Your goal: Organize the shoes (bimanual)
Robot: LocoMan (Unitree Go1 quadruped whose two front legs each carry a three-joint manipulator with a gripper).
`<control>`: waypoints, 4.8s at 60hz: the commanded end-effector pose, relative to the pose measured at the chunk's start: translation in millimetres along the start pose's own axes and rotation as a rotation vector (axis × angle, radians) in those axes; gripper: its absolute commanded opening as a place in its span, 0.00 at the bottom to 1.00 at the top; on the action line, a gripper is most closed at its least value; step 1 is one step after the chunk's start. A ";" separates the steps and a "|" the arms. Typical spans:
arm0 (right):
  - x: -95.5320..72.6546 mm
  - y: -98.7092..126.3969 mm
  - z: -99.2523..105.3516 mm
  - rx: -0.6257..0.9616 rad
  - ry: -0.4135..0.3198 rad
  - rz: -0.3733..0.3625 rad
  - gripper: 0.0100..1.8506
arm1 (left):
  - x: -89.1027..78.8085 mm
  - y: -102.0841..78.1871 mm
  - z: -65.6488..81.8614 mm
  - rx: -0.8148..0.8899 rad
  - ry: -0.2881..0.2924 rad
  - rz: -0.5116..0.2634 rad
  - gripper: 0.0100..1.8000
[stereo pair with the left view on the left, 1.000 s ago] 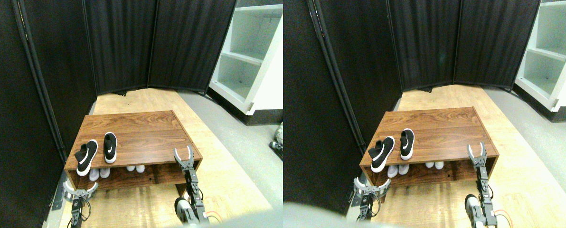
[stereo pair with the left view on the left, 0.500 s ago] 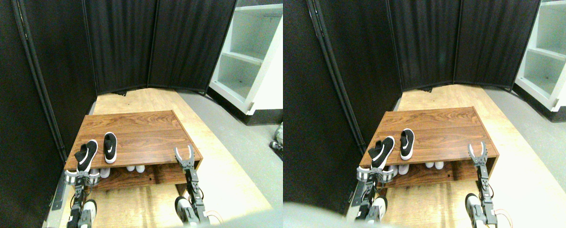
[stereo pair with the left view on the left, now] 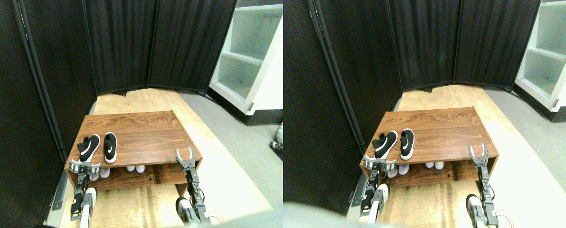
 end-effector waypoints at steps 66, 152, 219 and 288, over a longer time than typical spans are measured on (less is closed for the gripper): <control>4.6 8.8 0.6 0.002 -0.020 0.048 0.25 | -12.9 -39.0 118.3 0.423 -0.190 -0.193 0.00; -1.5 9.1 13.8 0.017 -0.079 0.091 0.25 | 35.9 -28.4 2.6 0.217 0.028 0.017 0.00; 1.7 1.1 2.8 0.027 -0.055 0.041 0.21 | -85.2 -6.4 44.3 0.168 -0.125 -0.136 0.00; -1.3 1.6 -1.4 0.050 -0.013 0.058 0.03 | -85.1 -4.7 34.1 0.176 -0.120 -0.171 0.00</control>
